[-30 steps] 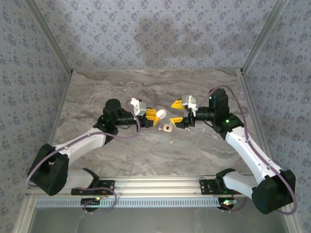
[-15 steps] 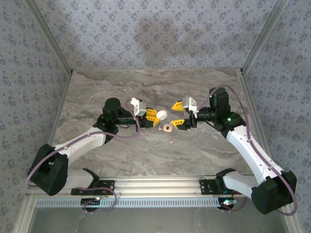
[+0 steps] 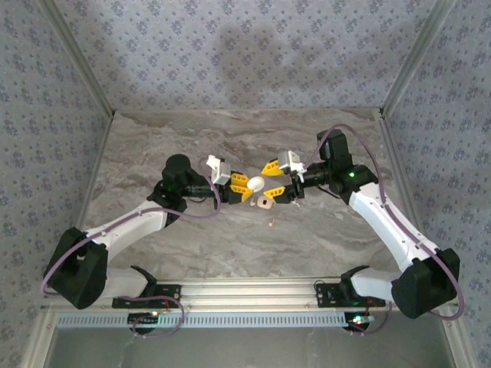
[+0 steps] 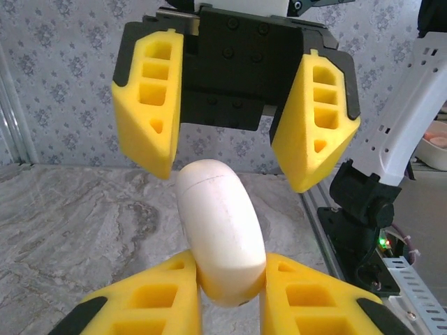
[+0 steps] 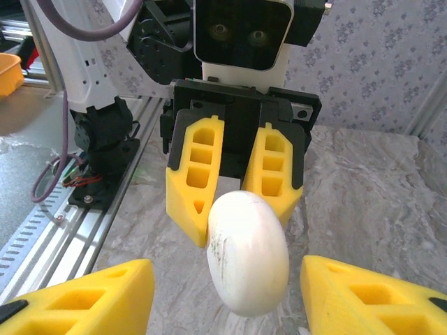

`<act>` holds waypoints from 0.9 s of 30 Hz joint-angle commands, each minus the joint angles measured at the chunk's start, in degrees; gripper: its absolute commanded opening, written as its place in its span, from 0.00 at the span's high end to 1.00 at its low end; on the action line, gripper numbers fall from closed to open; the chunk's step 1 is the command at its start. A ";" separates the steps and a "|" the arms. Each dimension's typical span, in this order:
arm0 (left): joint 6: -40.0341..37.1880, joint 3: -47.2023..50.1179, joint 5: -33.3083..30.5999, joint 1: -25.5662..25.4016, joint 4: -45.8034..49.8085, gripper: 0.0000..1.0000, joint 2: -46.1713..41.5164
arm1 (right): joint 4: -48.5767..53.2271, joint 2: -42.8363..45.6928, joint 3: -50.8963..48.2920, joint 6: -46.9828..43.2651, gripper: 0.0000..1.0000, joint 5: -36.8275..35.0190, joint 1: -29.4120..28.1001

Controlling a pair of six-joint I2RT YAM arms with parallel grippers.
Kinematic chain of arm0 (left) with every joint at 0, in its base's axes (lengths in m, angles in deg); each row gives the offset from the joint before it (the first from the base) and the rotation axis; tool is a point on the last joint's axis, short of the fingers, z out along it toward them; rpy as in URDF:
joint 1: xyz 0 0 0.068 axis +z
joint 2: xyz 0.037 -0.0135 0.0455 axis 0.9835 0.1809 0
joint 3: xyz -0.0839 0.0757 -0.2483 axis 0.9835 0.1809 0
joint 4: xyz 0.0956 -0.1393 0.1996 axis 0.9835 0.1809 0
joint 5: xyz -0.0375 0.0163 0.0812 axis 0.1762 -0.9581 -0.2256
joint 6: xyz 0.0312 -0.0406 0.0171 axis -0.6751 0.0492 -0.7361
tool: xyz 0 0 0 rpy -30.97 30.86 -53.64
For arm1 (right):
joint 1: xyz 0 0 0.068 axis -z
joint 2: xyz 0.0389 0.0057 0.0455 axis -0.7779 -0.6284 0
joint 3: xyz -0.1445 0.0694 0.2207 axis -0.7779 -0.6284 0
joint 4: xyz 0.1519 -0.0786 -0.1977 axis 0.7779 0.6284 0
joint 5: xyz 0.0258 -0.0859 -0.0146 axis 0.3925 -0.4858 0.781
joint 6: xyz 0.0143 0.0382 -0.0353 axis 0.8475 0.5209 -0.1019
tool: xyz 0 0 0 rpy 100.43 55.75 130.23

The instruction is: Insert the wireless bluetooth earbuds into the charging case

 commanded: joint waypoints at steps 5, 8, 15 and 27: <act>-0.58 -2.42 2.51 -0.98 -0.86 0.77 -0.98 | 5.05 -2.46 3.45 -3.73 0.45 4.09 -0.67; -0.78 -2.55 2.73 -1.24 -0.73 0.77 -1.02 | 5.70 -3.24 4.09 -3.82 0.47 4.48 -1.03; -0.95 -2.62 2.79 -1.36 -0.42 0.77 -1.01 | 7.92 -4.61 5.60 -4.28 0.61 5.39 -1.51; -5.76 -3.28 -2.31 -1.42 7.46 0.54 -2.29 | 11.08 -2.56 5.04 -5.87 0.80 0.05 -1.47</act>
